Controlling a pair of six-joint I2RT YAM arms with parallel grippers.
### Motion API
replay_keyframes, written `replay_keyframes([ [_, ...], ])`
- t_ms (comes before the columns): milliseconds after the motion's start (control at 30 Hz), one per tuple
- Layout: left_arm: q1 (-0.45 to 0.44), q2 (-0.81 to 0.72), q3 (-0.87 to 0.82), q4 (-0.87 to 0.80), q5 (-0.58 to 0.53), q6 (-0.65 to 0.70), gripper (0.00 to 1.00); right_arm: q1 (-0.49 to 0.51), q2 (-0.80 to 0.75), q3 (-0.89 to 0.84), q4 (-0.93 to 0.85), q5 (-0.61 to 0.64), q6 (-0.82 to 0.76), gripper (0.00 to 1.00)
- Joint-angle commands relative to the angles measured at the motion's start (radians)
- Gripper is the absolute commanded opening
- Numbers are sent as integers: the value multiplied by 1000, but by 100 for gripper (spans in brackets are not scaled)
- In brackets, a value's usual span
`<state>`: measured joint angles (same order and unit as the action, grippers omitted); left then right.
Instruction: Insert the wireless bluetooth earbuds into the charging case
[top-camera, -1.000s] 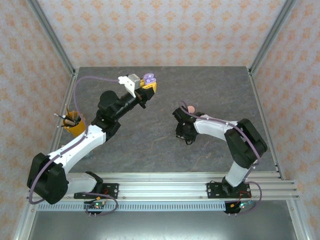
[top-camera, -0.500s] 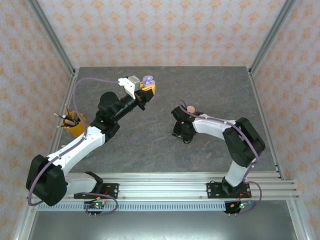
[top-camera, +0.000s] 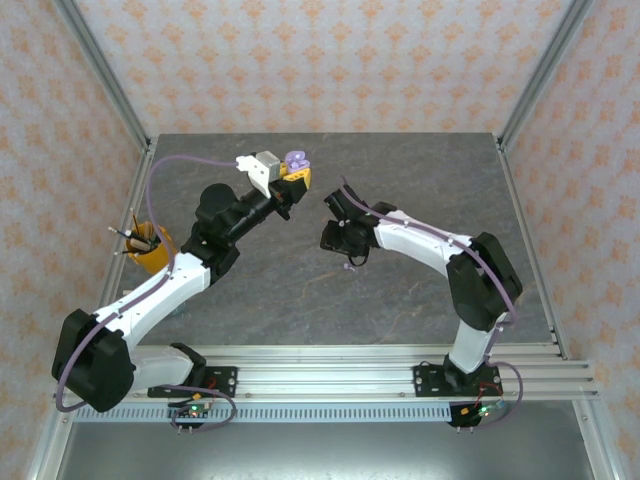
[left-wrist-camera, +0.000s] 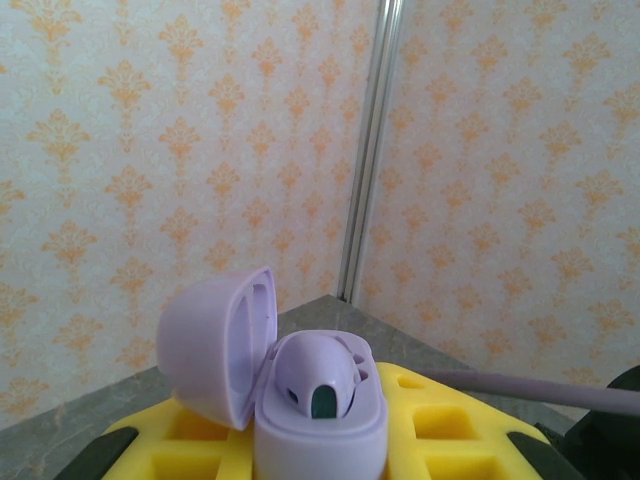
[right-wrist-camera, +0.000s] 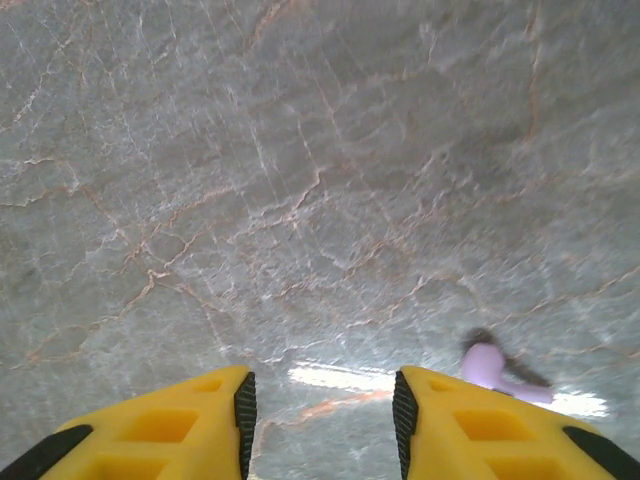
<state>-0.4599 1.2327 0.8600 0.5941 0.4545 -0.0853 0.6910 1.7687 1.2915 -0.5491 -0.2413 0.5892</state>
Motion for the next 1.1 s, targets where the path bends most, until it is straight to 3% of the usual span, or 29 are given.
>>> replay_keyframes([
  [0, 4, -23, -9, 20, -22, 12, 0, -21, 27, 31, -110, 89, -139, 45],
  [333, 5, -38, -16, 6, -23, 15, 0, -32, 148, 12, -103, 81, -228, 46],
  [733, 5, -29, -15, 18, -23, 13, 0, -11, 119, -70, -72, -39, -191, 43],
  [1067, 4, -15, -14, 23, -22, 7, 0, 8, 97, -58, -122, 24, -170, 42],
])
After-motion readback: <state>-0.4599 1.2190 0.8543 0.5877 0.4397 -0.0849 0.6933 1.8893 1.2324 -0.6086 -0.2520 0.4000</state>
